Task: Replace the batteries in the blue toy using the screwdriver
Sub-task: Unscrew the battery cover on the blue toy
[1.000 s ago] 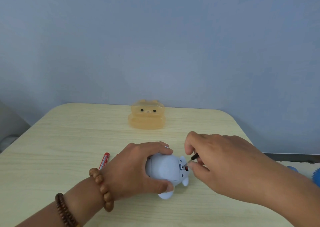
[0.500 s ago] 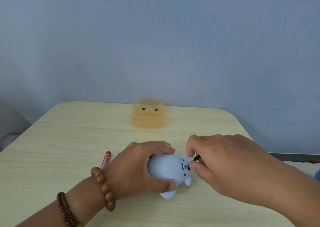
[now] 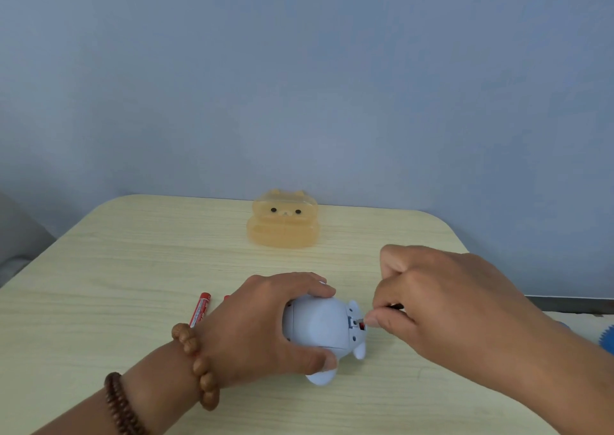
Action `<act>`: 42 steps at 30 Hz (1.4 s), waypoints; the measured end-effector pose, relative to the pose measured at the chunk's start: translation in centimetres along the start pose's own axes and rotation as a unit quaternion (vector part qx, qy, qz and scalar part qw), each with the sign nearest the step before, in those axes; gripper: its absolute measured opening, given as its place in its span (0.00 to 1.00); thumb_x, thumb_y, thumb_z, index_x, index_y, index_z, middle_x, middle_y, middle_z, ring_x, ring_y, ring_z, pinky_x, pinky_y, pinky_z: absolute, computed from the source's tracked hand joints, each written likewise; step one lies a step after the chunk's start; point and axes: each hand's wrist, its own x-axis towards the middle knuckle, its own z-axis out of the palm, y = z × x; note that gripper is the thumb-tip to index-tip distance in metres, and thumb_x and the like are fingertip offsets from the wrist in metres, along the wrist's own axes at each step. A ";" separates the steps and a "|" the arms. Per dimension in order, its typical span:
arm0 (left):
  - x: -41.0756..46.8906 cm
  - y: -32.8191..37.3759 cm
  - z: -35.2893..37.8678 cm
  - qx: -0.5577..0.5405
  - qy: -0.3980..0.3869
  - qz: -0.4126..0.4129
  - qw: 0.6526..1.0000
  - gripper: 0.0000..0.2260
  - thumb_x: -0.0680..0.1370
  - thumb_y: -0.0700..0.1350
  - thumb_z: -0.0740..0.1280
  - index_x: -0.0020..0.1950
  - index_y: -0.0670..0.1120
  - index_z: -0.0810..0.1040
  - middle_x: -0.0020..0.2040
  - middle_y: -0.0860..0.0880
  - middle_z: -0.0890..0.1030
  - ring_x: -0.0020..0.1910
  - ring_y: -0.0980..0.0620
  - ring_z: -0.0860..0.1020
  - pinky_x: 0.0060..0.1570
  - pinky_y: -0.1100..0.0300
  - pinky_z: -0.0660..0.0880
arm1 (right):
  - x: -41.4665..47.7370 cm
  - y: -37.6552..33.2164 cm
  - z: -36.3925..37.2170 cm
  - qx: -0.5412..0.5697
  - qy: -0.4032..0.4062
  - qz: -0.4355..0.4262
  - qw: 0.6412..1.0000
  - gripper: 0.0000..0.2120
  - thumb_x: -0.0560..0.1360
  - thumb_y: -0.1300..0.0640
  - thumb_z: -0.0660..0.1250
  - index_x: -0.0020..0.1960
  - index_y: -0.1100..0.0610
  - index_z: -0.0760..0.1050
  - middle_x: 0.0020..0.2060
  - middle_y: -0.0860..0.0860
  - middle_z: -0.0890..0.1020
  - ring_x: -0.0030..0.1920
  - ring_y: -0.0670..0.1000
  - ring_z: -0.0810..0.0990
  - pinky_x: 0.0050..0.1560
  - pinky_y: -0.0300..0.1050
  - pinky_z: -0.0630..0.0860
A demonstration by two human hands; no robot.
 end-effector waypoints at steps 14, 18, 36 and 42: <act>-0.1 0.6 -0.3 -0.010 0.003 0.000 1.000 0.28 0.63 0.59 0.79 0.61 0.66 0.74 0.61 0.81 0.66 0.61 0.81 0.65 0.51 0.84 0.63 | -1.8 1.1 5.3 0.096 0.095 0.245 0.960 0.13 0.79 0.41 0.58 0.45 0.48 0.74 0.34 0.46 0.82 0.38 0.47 0.81 0.38 0.43 0.77; -0.1 0.5 -0.3 -0.014 0.004 0.003 1.000 0.28 0.63 0.59 0.79 0.61 0.64 0.75 0.60 0.77 0.70 0.61 0.76 0.69 0.54 0.79 0.66 | -1.5 2.4 7.2 0.060 0.074 0.272 0.958 0.14 0.79 0.41 0.57 0.45 0.48 0.73 0.35 0.45 0.81 0.38 0.48 0.82 0.38 0.43 0.78; 0.0 0.4 -0.5 -0.013 -0.010 -0.002 1.000 0.32 0.63 0.63 0.77 0.64 0.64 0.72 0.64 0.71 0.73 0.62 0.69 0.73 0.61 0.63 0.74 | -2.4 2.3 7.1 0.163 0.125 0.232 0.951 0.26 0.71 0.22 0.49 0.50 0.39 0.71 0.39 0.42 0.77 0.41 0.42 0.79 0.37 0.40 0.72; 0.1 0.6 -0.8 0.001 -0.017 0.003 1.000 0.31 0.63 0.62 0.78 0.63 0.64 0.72 0.63 0.69 0.74 0.60 0.69 0.74 0.58 0.65 0.75 | -1.5 -1.0 5.0 0.317 0.012 0.006 0.948 0.40 0.62 0.25 0.70 0.68 0.25 0.52 0.68 0.28 0.60 0.63 0.35 0.72 0.56 0.38 0.77</act>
